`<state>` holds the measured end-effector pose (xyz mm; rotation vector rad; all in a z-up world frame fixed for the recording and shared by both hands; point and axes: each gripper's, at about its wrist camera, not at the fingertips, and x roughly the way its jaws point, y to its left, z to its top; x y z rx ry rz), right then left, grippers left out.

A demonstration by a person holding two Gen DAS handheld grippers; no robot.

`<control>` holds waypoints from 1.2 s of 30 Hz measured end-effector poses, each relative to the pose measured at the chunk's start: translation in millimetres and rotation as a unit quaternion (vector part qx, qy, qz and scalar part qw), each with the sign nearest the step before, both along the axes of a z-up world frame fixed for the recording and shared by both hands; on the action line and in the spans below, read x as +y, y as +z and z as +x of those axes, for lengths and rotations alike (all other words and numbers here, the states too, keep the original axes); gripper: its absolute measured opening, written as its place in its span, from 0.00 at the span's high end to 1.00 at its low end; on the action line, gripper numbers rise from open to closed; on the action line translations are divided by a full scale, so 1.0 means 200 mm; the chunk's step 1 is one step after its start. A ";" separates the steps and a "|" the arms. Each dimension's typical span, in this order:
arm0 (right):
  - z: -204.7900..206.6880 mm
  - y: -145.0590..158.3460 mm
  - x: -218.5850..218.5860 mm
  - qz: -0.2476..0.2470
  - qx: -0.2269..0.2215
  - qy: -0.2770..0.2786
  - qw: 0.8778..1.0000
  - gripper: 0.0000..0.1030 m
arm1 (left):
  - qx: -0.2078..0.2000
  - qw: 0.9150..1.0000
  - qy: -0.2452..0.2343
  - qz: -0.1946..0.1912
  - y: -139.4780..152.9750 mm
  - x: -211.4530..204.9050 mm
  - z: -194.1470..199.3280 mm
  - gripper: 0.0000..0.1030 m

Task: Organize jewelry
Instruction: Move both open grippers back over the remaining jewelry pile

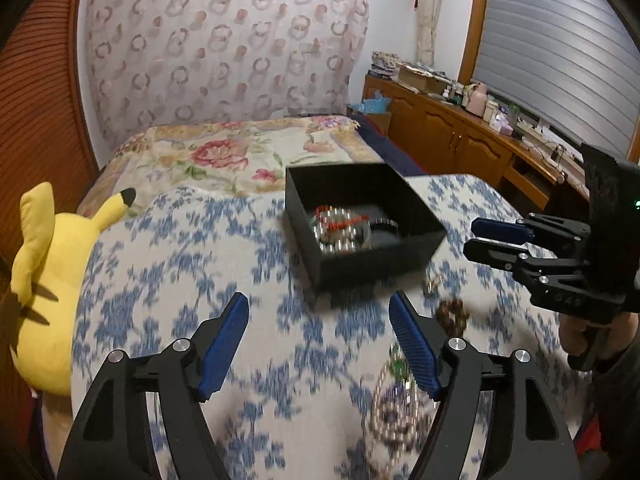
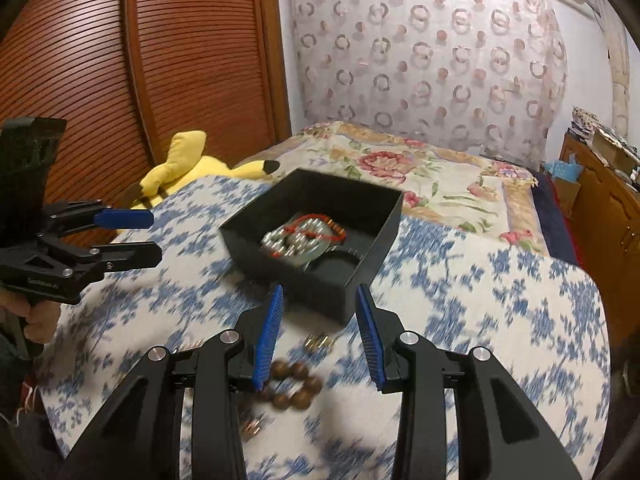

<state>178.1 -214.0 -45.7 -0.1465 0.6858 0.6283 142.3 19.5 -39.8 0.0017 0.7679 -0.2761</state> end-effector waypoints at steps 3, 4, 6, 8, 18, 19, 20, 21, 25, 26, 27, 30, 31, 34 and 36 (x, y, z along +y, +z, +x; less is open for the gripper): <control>-0.08 -0.03 0.00 -0.002 0.004 0.004 1.000 0.61 | 0.007 1.000 0.000 0.005 -0.04 0.00 -0.08 0.32; -0.12 -0.04 -0.01 -0.002 0.006 0.005 1.000 0.61 | 0.010 1.000 0.000 0.005 -0.06 0.01 -0.10 0.32; -0.16 -0.06 -0.01 -0.005 0.010 0.006 1.000 0.61 | 0.016 1.000 0.001 0.006 -0.09 0.01 -0.15 0.32; -0.21 -0.07 -0.01 -0.007 0.014 0.008 1.000 0.61 | 0.025 1.000 0.002 0.006 -0.13 0.01 -0.21 0.32; -0.39 -0.14 -0.02 -0.007 0.024 0.010 1.000 0.61 | 0.060 0.998 -0.016 0.013 -0.27 0.00 -0.40 0.40; -0.40 -0.15 -0.03 -0.004 0.026 0.010 1.000 0.61 | 0.063 0.998 -0.019 0.014 -0.28 0.00 -0.41 0.46; -0.40 -0.15 -0.03 -0.003 0.026 0.010 1.000 0.61 | 0.066 0.997 -0.023 0.013 -0.28 -0.01 -0.42 0.48; -0.41 -0.15 -0.04 -0.002 0.026 0.009 1.000 0.61 | 0.068 0.997 -0.028 0.012 -0.29 -0.02 -0.42 0.55; -0.41 -0.16 -0.07 -0.001 0.030 0.004 1.000 0.61 | 0.067 0.997 -0.042 0.025 -0.31 -0.08 -0.43 0.67; -0.41 -0.16 -0.07 -0.002 0.031 0.003 1.000 0.61 | 0.064 0.997 -0.042 0.031 -0.31 -0.09 -0.43 0.68; -0.41 -0.16 -0.07 -0.003 0.031 0.002 1.000 0.61 | 0.063 0.996 -0.043 0.037 -0.31 -0.10 -0.42 0.69; -0.41 -0.16 -0.07 0.000 0.032 0.002 0.999 0.61 | 0.059 0.996 -0.044 0.048 -0.31 -0.13 -0.41 0.69; -0.41 -0.16 -0.07 -0.001 0.032 0.003 0.999 0.61 | 0.055 0.995 -0.046 0.065 -0.31 -0.16 -0.42 0.69; -0.42 -0.17 -0.06 -0.002 0.033 0.007 0.999 0.61 | 0.040 0.993 -0.052 0.095 -0.32 -0.20 -0.42 0.69; -0.42 -0.18 -0.05 -0.003 0.034 0.008 0.999 0.61 | 0.043 0.993 -0.053 0.094 -0.31 -0.20 -0.41 0.69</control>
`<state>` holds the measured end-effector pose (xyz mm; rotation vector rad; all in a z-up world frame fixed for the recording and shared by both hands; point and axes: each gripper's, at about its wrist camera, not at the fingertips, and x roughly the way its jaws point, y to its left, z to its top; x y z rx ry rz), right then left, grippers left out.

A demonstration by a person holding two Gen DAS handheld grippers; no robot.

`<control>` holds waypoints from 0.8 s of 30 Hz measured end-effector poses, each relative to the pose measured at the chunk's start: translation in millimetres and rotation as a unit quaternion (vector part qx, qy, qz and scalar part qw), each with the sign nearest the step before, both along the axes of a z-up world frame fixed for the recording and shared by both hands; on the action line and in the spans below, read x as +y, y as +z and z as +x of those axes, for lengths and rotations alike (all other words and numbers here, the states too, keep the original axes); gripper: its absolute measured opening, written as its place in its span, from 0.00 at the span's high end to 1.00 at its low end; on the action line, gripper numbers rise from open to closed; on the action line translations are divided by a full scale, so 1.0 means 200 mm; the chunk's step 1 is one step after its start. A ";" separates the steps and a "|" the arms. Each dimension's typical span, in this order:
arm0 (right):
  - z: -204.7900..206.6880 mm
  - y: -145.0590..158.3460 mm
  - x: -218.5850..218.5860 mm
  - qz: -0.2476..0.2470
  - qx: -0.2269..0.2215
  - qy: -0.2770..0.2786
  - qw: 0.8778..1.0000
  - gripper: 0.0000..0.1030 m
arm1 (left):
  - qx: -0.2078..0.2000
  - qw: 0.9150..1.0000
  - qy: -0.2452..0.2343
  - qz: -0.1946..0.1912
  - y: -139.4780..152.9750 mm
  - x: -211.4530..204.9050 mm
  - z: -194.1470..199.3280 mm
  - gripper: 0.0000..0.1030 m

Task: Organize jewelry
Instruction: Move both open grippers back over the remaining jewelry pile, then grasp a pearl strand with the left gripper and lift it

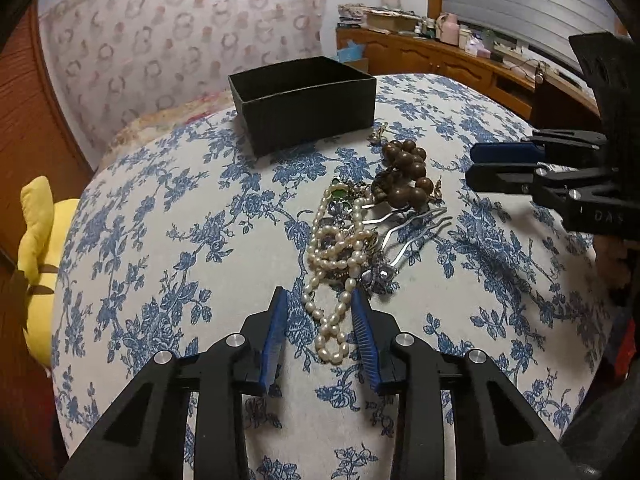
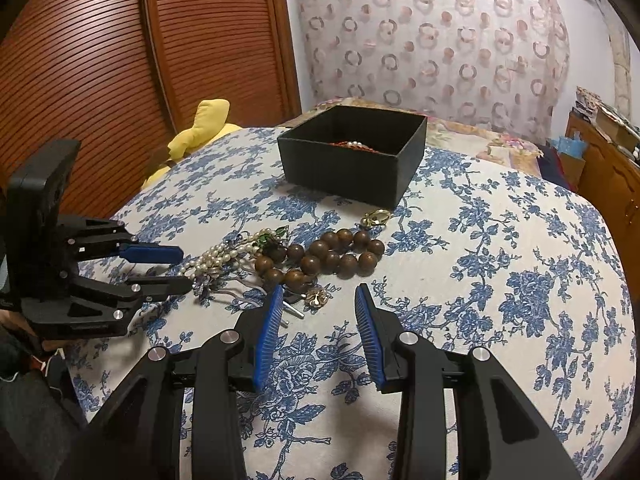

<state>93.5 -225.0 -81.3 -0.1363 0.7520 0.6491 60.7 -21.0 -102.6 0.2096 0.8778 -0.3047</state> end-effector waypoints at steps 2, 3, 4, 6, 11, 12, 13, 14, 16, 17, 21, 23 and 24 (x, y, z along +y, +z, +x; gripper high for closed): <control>0.00 0.00 0.00 0.000 0.001 0.000 1.000 0.61 | -0.001 1.000 -0.002 0.002 0.00 -0.01 0.01 0.69; 0.00 -0.01 0.00 0.000 0.002 0.000 1.000 0.61 | -0.002 1.000 -0.004 0.003 0.00 -0.01 0.01 0.69; 0.00 -0.01 0.00 -0.001 0.002 -0.001 1.000 0.61 | -0.003 1.000 -0.005 0.005 0.00 -0.02 0.01 0.69; 0.00 -0.01 0.00 -0.001 0.003 -0.001 1.000 0.61 | -0.004 1.000 -0.008 0.005 0.00 -0.03 0.02 0.69; 0.01 -0.02 -0.01 0.000 0.004 -0.002 1.000 0.61 | -0.005 1.000 -0.016 0.002 0.00 -0.05 0.06 0.69; 0.01 -0.02 -0.01 0.000 0.004 -0.002 1.000 0.61 | -0.006 1.000 -0.019 0.000 0.00 -0.06 0.06 0.75; 0.01 -0.02 -0.01 -0.001 0.004 -0.002 1.000 0.61 | -0.003 1.000 -0.029 -0.010 0.00 -0.06 0.06 0.89; 0.01 -0.02 -0.01 -0.001 0.004 -0.002 1.000 0.61 | 0.002 0.999 -0.036 -0.022 0.00 -0.07 0.06 0.94; 0.01 -0.02 -0.01 -0.001 0.005 -0.002 1.000 0.61 | 0.001 0.999 -0.035 -0.019 0.00 -0.07 0.06 0.95; 0.01 -0.02 -0.01 -0.001 0.005 -0.002 1.000 0.61 | 0.001 0.999 -0.034 -0.022 0.00 -0.07 0.06 0.95; 0.00 -0.02 -0.01 -0.002 0.005 -0.001 1.000 0.61 | -0.009 0.999 -0.020 -0.049 0.06 -0.01 0.05 0.96; 0.00 -0.03 0.00 -0.002 0.006 0.000 1.000 0.61 | -0.022 0.997 -0.008 -0.069 0.13 0.04 0.05 0.96; 0.00 -0.03 0.00 -0.002 0.006 0.001 1.000 0.61 | -0.034 0.997 -0.001 -0.076 0.18 0.07 0.04 0.96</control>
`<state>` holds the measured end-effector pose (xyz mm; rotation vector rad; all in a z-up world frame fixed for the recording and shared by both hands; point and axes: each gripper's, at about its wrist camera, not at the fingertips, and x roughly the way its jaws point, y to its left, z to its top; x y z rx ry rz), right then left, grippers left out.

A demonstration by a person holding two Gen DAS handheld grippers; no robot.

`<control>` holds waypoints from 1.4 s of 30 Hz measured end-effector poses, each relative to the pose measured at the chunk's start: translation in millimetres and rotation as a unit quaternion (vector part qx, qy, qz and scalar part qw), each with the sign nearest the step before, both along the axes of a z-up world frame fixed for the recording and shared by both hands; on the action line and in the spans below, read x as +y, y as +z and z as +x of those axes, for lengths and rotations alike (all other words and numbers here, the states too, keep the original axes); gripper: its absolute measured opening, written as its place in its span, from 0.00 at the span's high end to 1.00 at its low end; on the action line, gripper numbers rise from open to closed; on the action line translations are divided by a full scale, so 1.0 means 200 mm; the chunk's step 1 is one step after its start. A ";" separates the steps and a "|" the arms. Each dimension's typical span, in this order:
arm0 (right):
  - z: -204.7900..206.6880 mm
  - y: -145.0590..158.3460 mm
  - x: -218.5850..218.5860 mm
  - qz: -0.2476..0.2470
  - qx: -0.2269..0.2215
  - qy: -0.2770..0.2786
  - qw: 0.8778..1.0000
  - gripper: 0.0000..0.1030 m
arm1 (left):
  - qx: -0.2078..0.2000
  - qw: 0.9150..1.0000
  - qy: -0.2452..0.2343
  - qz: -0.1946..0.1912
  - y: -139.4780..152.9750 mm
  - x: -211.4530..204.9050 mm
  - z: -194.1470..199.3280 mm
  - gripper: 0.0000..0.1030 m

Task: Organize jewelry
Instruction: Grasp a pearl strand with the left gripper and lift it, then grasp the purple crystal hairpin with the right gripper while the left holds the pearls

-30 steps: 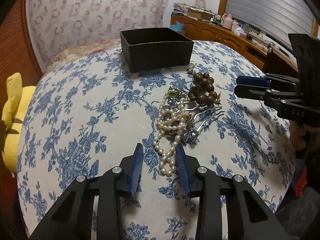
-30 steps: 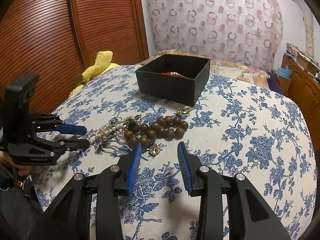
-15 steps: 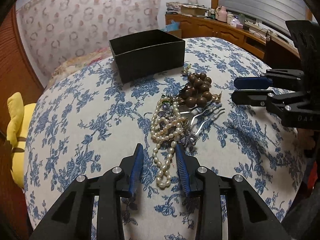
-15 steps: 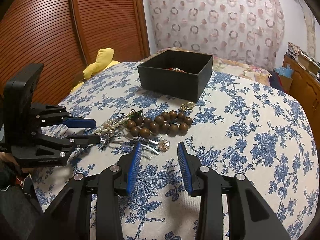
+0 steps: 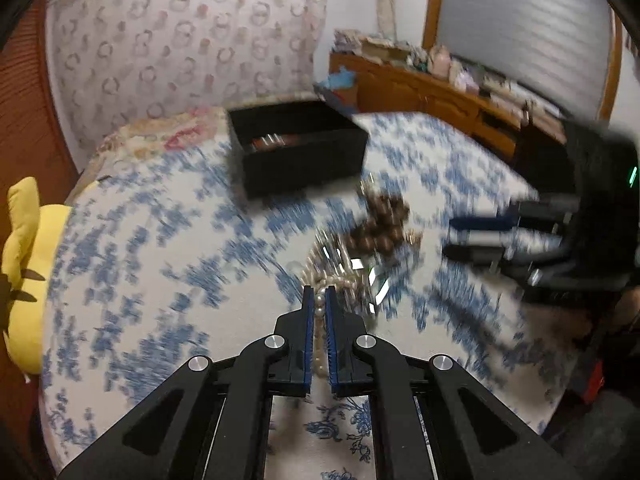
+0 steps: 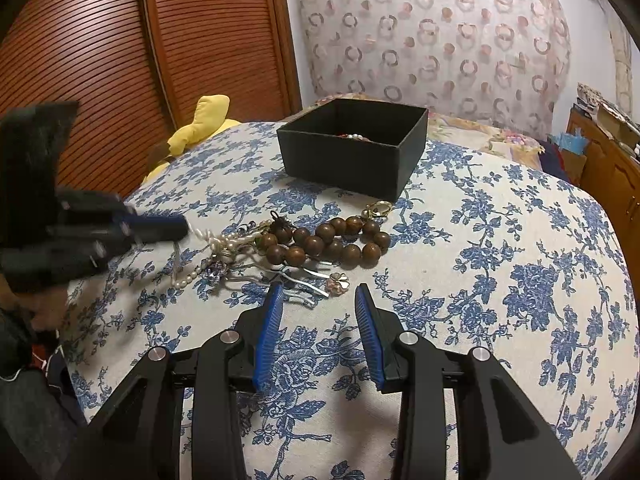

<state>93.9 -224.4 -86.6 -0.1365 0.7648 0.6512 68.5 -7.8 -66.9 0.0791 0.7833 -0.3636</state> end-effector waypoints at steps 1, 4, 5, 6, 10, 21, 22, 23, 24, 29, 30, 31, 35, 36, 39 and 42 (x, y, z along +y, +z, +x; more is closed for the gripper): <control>0.00 0.00 0.01 0.000 0.000 0.001 1.000 0.61 | -0.007 1.000 0.003 -0.004 0.03 0.02 0.00 0.96; 0.00 0.00 0.02 -0.001 0.000 0.005 1.000 0.61 | -0.029 0.999 0.014 -0.018 0.13 0.07 -0.03 0.96; 0.00 0.00 0.02 -0.001 0.000 0.006 1.000 0.61 | -0.033 0.999 0.015 -0.022 0.16 0.08 -0.03 0.96; 0.00 0.00 0.03 -0.002 0.001 0.007 1.000 0.61 | -0.037 0.999 0.016 -0.027 0.18 0.09 -0.04 0.96; 0.00 0.00 0.05 -0.004 0.000 0.012 1.000 0.61 | -0.062 0.997 0.027 -0.039 0.29 0.13 -0.06 0.96; 0.00 0.03 0.17 -0.001 0.001 0.038 0.999 0.61 | -0.101 0.992 0.058 -0.047 0.43 0.23 -0.03 0.96; 0.00 0.02 0.19 0.000 0.002 0.043 0.999 0.61 | -0.103 0.992 0.062 -0.047 0.44 0.24 -0.02 0.96; 0.00 0.02 0.21 0.000 0.002 0.049 0.999 0.61 | -0.104 0.991 0.067 -0.047 0.44 0.25 0.00 0.96; -0.01 0.02 0.24 -0.002 0.002 0.057 0.998 0.61 | -0.104 0.991 0.073 -0.048 0.44 0.27 0.01 0.96; -0.02 0.00 0.35 -0.014 0.003 0.079 0.997 0.61 | -0.111 0.988 0.096 -0.049 0.45 0.34 0.04 0.96; -0.02 0.00 0.36 -0.015 0.003 0.080 0.997 0.61 | -0.113 0.987 0.099 -0.050 0.46 0.35 0.04 0.95; -0.01 0.00 0.36 -0.016 0.003 0.082 0.997 0.61 | -0.116 0.987 0.101 -0.052 0.47 0.36 0.03 0.95; 0.00 0.01 0.37 -0.013 0.005 0.081 0.997 0.61 | -0.129 0.984 0.107 -0.056 0.53 0.40 0.01 0.95; 0.01 0.02 0.37 -0.011 0.006 0.082 0.997 0.61 | -0.132 0.984 0.108 -0.058 0.54 0.41 0.00 0.95; 0.01 0.02 0.40 -0.012 0.007 0.088 0.996 0.61 | -0.138 0.982 0.111 -0.059 0.56 0.43 -0.02 0.95; 0.02 0.00 0.43 -0.018 0.009 0.094 0.995 0.61 | -0.138 0.982 0.113 -0.058 0.56 0.44 -0.02 0.95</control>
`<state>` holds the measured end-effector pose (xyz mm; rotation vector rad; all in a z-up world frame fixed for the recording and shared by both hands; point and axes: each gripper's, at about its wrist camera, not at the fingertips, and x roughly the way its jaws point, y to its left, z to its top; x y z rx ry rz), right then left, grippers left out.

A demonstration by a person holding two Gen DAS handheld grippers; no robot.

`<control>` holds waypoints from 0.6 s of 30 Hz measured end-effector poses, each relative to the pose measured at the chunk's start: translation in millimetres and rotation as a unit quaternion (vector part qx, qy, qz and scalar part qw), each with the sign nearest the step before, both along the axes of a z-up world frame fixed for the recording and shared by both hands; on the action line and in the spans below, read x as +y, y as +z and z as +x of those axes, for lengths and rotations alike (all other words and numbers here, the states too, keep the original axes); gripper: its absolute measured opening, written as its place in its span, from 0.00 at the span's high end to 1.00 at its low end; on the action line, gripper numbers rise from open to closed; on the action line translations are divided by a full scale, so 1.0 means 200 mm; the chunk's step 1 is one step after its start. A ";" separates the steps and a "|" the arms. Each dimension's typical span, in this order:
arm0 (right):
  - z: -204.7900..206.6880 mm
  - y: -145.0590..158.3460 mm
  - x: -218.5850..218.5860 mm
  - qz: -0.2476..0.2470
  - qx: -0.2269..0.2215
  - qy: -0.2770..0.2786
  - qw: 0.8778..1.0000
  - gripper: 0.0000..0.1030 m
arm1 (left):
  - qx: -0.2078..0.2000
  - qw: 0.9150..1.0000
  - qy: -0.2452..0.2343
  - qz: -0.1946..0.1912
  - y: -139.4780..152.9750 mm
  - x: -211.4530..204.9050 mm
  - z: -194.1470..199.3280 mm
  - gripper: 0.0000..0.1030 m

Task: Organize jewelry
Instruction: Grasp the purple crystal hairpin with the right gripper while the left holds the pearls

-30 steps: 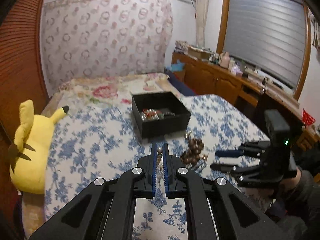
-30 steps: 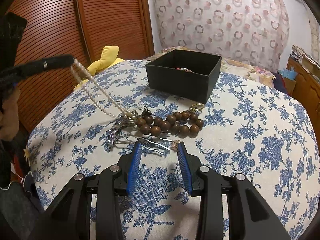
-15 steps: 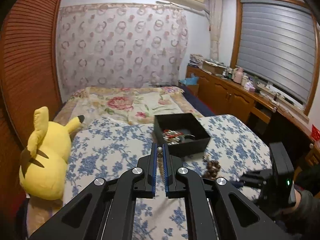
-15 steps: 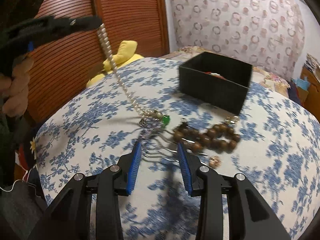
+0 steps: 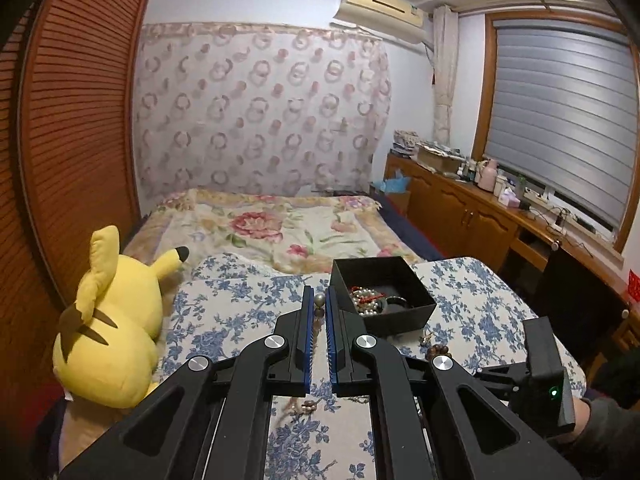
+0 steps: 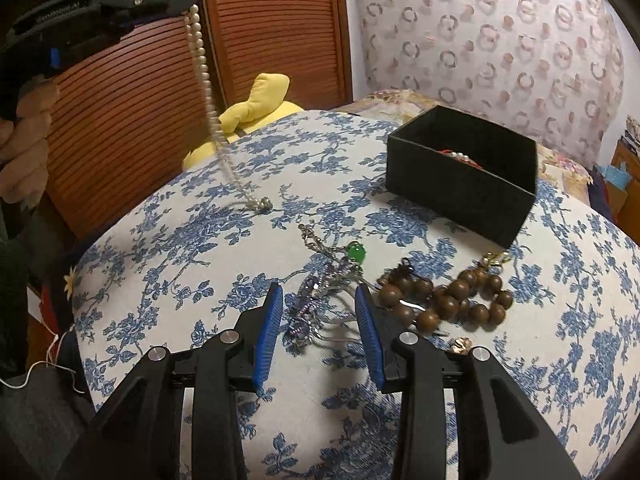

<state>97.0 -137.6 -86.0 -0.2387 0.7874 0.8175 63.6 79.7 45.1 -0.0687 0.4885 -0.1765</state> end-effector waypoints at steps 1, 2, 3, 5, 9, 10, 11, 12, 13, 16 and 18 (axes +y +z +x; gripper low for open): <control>0.00 0.00 0.01 -0.003 0.000 0.001 1.000 0.61 | 0.001 1.000 0.000 0.000 0.00 0.00 0.00 0.95; 0.01 -0.01 0.02 -0.006 -0.001 0.003 1.000 0.61 | 0.002 1.000 0.000 0.000 -0.01 0.00 0.00 0.95; 0.01 -0.02 0.04 -0.014 -0.005 0.003 1.000 0.61 | 0.004 1.000 0.000 0.000 -0.02 0.01 0.00 0.95; 0.01 -0.03 0.06 -0.023 -0.008 0.005 1.000 0.61 | 0.009 1.000 -0.001 0.000 -0.04 0.00 0.00 0.95; 0.00 -0.04 0.10 -0.043 -0.017 0.013 0.999 0.61 | 0.019 1.000 -0.004 -0.001 -0.08 0.00 0.01 0.95; 0.00 -0.05 0.10 -0.049 -0.020 0.014 0.998 0.61 | 0.020 1.000 -0.004 -0.002 -0.08 0.00 0.01 0.95; 0.00 -0.05 0.11 -0.055 -0.020 0.017 0.998 0.61 | 0.021 1.000 -0.005 -0.002 -0.09 0.00 0.01 0.95; -0.01 -0.06 0.13 -0.064 -0.020 0.019 0.998 0.61 | 0.021 1.000 -0.005 -0.003 -0.09 0.00 0.01 0.95; -0.02 -0.06 0.13 -0.071 -0.025 0.021 0.997 0.61 | 0.022 1.000 -0.005 -0.003 -0.10 0.00 0.01 0.95; -0.05 -0.07 0.16 -0.094 -0.043 0.029 0.994 0.74 | 0.022 1.000 -0.005 -0.004 -0.10 0.00 0.01 0.95; -0.06 -0.07 0.15 -0.088 -0.034 0.034 0.995 0.76 | 0.024 1.000 -0.005 -0.006 -0.10 0.00 0.01 0.95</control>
